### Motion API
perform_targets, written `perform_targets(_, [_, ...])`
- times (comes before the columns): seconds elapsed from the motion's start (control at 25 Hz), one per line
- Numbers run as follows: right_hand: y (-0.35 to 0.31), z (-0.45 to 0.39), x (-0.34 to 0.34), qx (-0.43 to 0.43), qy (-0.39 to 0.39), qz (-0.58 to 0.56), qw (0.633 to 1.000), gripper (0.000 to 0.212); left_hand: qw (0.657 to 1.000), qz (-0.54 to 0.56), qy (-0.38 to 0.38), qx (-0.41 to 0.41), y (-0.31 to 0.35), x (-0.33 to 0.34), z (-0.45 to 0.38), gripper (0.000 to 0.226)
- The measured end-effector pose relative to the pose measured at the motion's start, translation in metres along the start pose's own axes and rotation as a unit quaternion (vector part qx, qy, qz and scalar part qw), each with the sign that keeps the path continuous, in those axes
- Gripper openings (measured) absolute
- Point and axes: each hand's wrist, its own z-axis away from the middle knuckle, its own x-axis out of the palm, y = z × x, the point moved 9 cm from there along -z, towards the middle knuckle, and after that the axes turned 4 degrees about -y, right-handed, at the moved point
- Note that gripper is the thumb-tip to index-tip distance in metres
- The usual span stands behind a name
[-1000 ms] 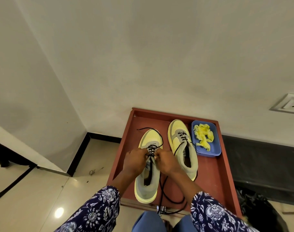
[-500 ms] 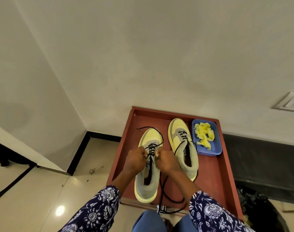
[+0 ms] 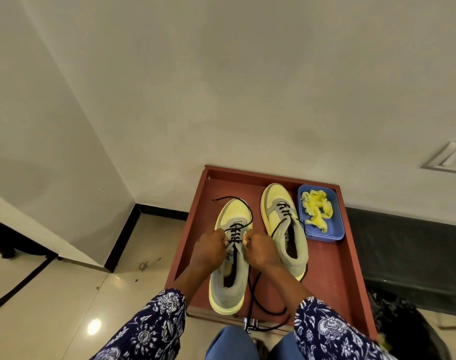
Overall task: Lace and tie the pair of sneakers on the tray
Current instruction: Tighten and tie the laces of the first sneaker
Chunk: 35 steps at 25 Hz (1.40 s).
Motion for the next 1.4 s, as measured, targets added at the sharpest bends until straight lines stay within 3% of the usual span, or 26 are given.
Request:
perform_targets(0.2, [0.003, 0.0, 0.001, -0.009, -0.048, 0.006, 0.999, 0.023, 0.998, -0.053, -0.027, -0.001, -0.01, 0.0, 0.002, 0.032])
perform_targets(0.44, [0.007, 0.013, -0.003, 0.017, -0.071, -0.091, 0.993, 0.037, 0.998, 0.06, -0.007, 0.019, -0.009, -0.011, 0.011, 0.035])
perform_targets(0.52, [0.01, 0.016, -0.001, 0.033, -0.066, -0.179, 0.981, 0.036, 0.99, 0.139, 0.002, 0.009, -0.01, -0.013, 0.014, 0.036])
perform_targets(0.68, [0.009, 0.024, 0.005, 0.056, -0.071, -0.417, 0.904, 0.029, 0.928, 0.372, -0.004, -0.009, -0.008, -0.017, 0.019, 0.03])
perform_targets(0.88, [-0.001, 0.026, -0.003, 0.032, -0.031, -0.464, 0.885, 0.023, 0.841, 0.538, -0.005, -0.053, 0.001, -0.009, 0.019, 0.036])
perform_targets(1.0, [-0.009, 0.026, -0.008, 0.017, -0.029, -0.476, 0.879, 0.014, 0.815, 0.575, 0.003, -0.066, 0.002, -0.003, 0.011, 0.035])
perform_targets(1.2, [-0.017, 0.022, -0.016, 0.004, -0.022, -0.481, 0.876, 0.019, 0.843, 0.535, 0.001, -0.057, 0.013, -0.004, 0.008, 0.011])
perform_targets(1.4, [-0.019, 0.023, -0.011, 0.003, -0.017, -0.477, 0.879, 0.027, 0.862, 0.506, 0.007, -0.032, 0.014, -0.003, 0.009, 0.023])
